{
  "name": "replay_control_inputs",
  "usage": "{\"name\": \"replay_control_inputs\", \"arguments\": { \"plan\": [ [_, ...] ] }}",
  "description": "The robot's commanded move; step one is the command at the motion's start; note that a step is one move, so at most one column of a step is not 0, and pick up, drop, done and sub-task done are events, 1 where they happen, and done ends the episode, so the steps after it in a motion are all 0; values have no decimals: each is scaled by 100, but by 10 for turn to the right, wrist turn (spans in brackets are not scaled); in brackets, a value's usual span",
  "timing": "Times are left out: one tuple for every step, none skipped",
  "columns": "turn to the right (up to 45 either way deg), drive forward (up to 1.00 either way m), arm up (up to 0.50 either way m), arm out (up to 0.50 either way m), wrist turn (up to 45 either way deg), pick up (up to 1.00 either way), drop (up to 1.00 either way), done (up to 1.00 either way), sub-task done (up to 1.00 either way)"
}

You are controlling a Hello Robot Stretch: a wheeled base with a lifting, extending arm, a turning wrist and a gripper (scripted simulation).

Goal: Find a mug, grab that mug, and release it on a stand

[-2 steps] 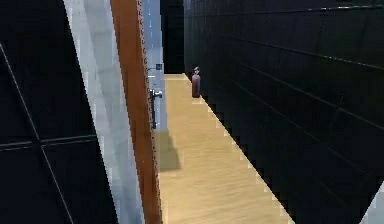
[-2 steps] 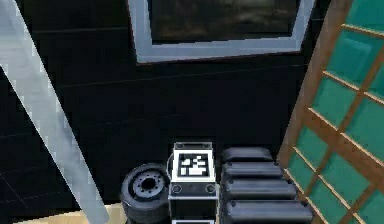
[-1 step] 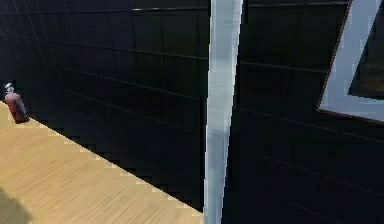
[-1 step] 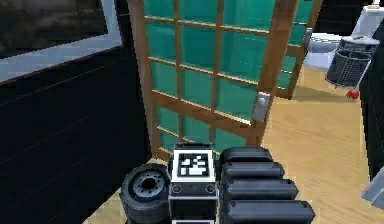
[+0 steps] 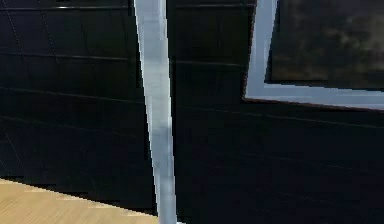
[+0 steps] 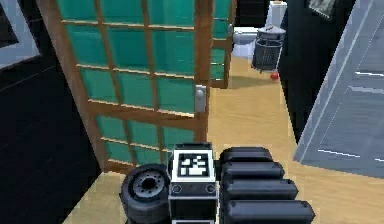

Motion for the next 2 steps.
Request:
{"name": "replay_control_inputs", "arguments": {
  "plan": [
    [0,15,0,0,0,0,0,0,0],
    [-300,0,0,0,0,0,0,0,0]
  ]
}}
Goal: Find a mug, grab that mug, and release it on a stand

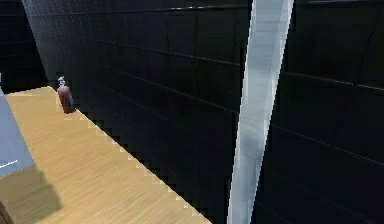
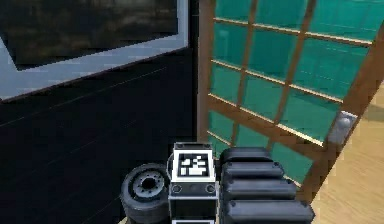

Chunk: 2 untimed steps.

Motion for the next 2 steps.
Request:
{"name": "replay_control_inputs", "arguments": {
  "plan": [
    [0,25,0,0,0,0,0,0,0],
    [-300,0,0,0,0,0,0,0,0]
  ]
}}
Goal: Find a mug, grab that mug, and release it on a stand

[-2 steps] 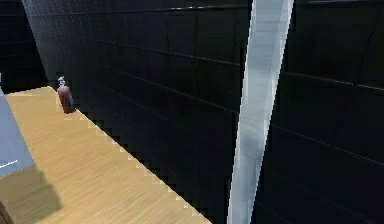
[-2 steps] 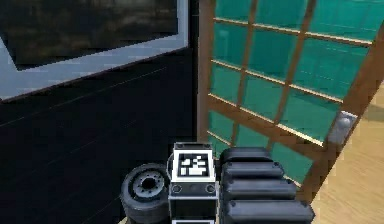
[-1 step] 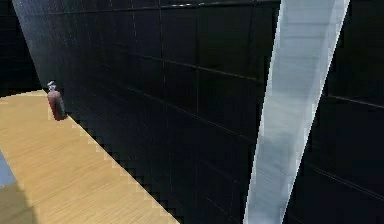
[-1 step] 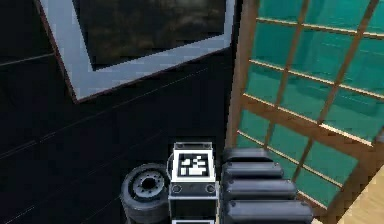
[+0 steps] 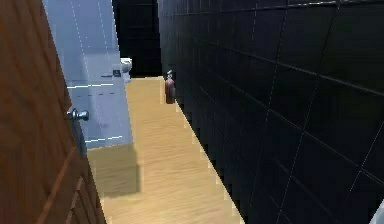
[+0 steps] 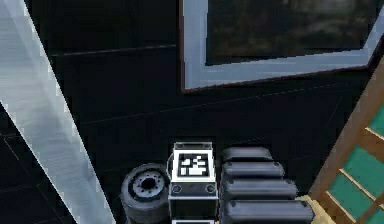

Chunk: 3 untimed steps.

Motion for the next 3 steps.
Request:
{"name": "replay_control_inputs", "arguments": {
  "plan": [
    [0,100,0,0,0,0,0,0,0],
    [-390,0,0,0,0,0,0,0,0],
    [0,65,0,0,0,0,0,0,0]
  ]
}}
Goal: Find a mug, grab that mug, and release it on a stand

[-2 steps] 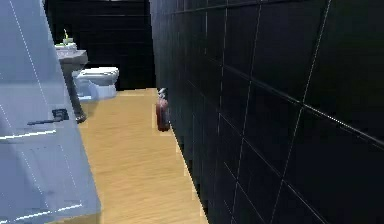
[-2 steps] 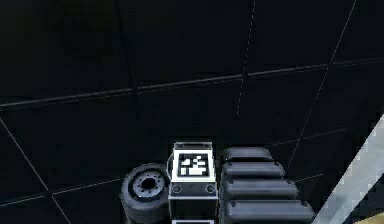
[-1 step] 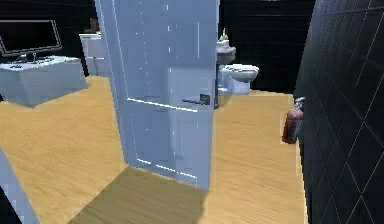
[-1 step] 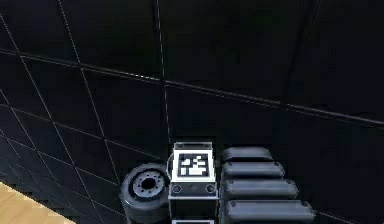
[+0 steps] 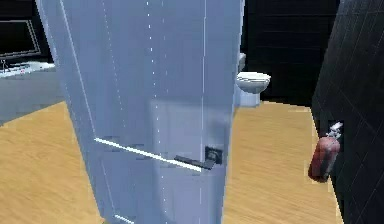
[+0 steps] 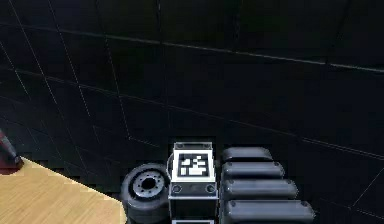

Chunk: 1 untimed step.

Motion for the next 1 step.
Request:
{"name": "replay_control_inputs", "arguments": {
  "plan": [
    [-330,0,0,0,0,0,0,0,0]
  ]
}}
